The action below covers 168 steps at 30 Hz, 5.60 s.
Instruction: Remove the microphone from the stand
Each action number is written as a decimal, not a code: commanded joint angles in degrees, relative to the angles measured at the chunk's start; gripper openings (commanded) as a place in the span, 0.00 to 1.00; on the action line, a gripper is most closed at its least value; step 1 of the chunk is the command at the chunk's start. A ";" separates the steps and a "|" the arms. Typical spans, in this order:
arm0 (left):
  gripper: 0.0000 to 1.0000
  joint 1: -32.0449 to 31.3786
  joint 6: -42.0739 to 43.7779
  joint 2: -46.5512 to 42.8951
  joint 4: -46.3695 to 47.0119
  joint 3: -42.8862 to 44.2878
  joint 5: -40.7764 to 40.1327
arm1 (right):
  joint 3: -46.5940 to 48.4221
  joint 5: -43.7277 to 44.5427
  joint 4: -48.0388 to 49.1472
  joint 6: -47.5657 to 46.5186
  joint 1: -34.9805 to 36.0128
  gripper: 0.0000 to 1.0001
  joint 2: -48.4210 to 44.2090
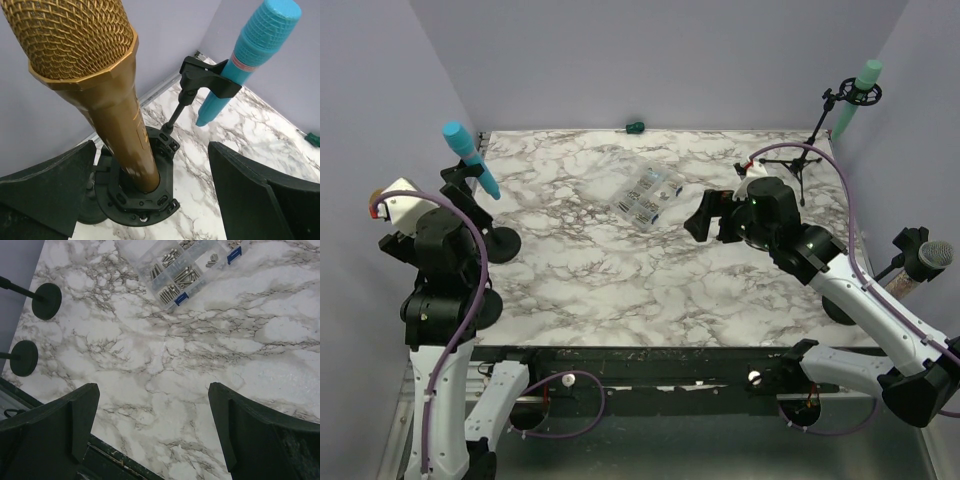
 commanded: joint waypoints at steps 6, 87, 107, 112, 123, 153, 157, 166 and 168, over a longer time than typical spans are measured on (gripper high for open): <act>0.98 3.02 0.37 0.73 6.06 -3.99 -4.75 | 0.06 -1.58 1.11 -1.04 0.24 1.00 -0.85; 0.00 3.81 -1.26 7.03 9.40 1.80 69.59 | -1.26 -0.33 0.82 2.50 0.29 1.00 2.62; 0.00 -29.37 -19.00 33.90 22.29 -8.15 56.63 | -3.01 11.01 0.07 2.51 0.25 1.00 -8.18; 0.00 -36.39 -23.82 46.05 22.41 -2.64 51.67 | -3.96 14.22 -0.01 1.17 0.21 1.00 -14.22; 0.00 -45.56 -31.76 65.60 18.76 8.89 44.63 | -5.58 19.03 -1.73 -1.19 0.25 1.00 -24.31; 0.23 -52.63 -34.00 71.91 16.14 5.96 35.84 | -9.30 18.79 -2.24 -0.75 0.25 1.00 -26.50; 0.33 -52.72 -33.73 72.87 15.95 6.39 36.28 | -9.52 18.55 -2.06 -0.62 0.23 1.00 -26.00; 0.63 -52.68 -33.31 74.18 15.10 6.66 36.73 | -10.48 19.15 -1.79 -0.49 0.27 1.00 -26.24; 0.65 -52.72 -33.28 74.14 15.03 6.86 36.45 | -10.46 19.12 -1.83 -0.59 0.25 1.00 -26.16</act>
